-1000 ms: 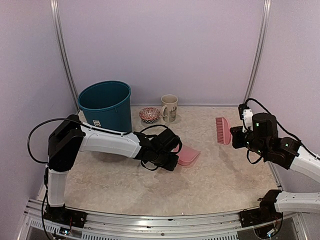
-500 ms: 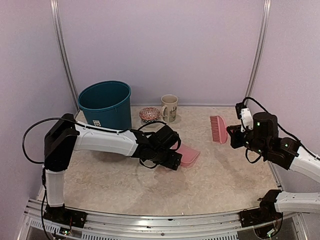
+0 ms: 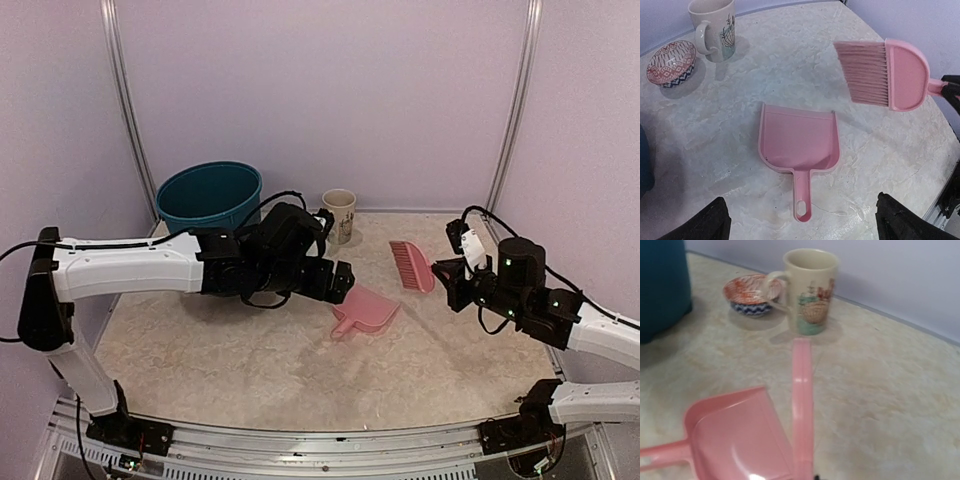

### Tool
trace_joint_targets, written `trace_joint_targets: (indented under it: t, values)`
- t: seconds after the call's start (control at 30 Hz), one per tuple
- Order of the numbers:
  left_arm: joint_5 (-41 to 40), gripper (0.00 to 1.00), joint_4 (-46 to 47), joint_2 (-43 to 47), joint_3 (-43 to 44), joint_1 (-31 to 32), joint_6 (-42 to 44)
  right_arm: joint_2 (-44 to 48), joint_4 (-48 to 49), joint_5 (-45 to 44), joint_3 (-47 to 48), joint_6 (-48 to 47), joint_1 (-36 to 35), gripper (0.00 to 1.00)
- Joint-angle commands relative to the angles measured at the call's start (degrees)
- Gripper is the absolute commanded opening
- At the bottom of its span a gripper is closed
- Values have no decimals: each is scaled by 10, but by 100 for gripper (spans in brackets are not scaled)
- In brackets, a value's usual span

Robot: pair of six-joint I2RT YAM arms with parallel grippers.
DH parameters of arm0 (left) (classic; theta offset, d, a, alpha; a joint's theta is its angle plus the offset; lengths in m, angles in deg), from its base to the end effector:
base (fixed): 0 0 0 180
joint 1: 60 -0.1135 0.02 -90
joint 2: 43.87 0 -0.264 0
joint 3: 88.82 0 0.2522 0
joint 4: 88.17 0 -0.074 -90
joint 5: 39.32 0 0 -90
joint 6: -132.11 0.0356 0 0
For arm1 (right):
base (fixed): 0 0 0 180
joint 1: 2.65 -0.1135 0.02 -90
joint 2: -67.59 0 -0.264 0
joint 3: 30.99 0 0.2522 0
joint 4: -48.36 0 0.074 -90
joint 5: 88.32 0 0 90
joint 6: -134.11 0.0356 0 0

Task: Sweep away the paper scraps from the table
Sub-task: Put down the broom in the dustpan.

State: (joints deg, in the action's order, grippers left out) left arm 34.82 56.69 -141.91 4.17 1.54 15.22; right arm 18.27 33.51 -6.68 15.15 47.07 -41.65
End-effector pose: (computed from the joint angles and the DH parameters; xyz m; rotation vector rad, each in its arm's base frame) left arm 0.1948 -0.3390 0.2829 0.5399 2.2275 -0.5122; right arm 0.1615 0.1241 0.2659 -0.4907 1.8338 0.3635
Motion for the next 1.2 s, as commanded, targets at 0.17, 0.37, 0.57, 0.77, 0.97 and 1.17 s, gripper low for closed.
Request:
trace_joint_targets:
  t: [0.17,0.37,0.57,0.77,0.97,1.17]
  values:
    - [-16,99,-24,132,-33,-25,46,-34,130,-55,-35,-192,-88,0]
    - [104,99,-8,202,-68,-109,55,-69,177,-116,-50,-279,-135,0]
    - [116,99,-28,253,-76,-159,84,-142,257,-220,-62,-368,-182,0]
    - [112,99,-46,308,-86,-171,96,-226,366,-277,-79,-436,-195,0]
    - [95,99,-59,350,-104,-172,114,-307,400,-304,-65,-439,-213,0]
    - [96,99,-57,356,-129,-175,126,-356,414,-346,-52,-470,-235,0]
